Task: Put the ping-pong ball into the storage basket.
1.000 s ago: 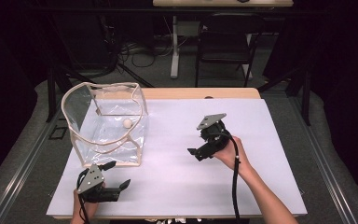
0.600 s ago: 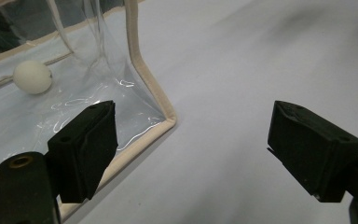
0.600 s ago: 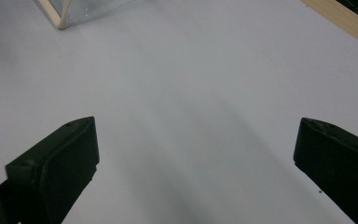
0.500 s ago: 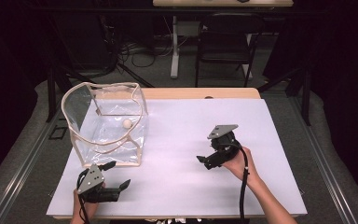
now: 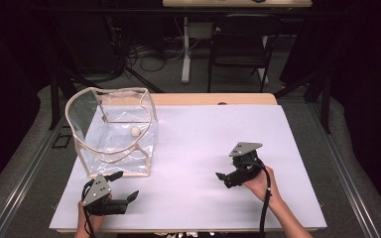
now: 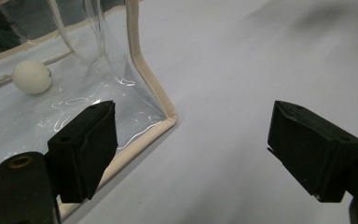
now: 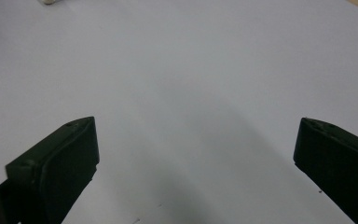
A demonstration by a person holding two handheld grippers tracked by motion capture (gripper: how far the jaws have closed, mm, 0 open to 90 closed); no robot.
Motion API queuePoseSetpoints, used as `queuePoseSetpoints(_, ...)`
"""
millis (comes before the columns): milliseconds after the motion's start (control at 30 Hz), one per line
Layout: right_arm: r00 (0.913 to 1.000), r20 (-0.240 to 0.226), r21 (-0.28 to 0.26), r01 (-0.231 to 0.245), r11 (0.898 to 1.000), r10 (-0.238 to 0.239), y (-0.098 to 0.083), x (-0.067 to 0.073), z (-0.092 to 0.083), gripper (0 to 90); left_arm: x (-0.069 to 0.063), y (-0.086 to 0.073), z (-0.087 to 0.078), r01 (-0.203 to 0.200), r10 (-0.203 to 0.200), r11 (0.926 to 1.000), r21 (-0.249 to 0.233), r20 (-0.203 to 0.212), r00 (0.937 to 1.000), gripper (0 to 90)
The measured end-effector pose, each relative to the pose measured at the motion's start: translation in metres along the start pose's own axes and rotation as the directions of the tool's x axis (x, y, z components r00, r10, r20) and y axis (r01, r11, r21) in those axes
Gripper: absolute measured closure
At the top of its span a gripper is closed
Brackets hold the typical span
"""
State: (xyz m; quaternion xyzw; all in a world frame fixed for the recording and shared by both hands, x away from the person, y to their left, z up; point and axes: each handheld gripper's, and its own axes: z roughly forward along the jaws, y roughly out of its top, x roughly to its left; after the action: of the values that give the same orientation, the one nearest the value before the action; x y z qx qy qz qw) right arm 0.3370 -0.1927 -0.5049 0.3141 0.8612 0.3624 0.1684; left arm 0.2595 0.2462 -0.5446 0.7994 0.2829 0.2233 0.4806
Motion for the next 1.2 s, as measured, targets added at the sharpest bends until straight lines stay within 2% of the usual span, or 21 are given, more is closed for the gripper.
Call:
queuePoseSetpoints(400,0.9996,0.021,-0.006,-0.017,1.0,0.017,-0.026,0.005,-0.002,0.0,0.0,0.0,0.001,-0.002,0.002,1.0,0.005,0.0,1.0,16.1)
queuePoseSetpoints(1200,0.9943,0.071,-0.02,-0.079,0.997,0.08,-0.071,0.013,-0.019,0.0,0.0,0.0,0.002,-0.005,0.005,0.9999,0.014,0.002,1.0,16.1)
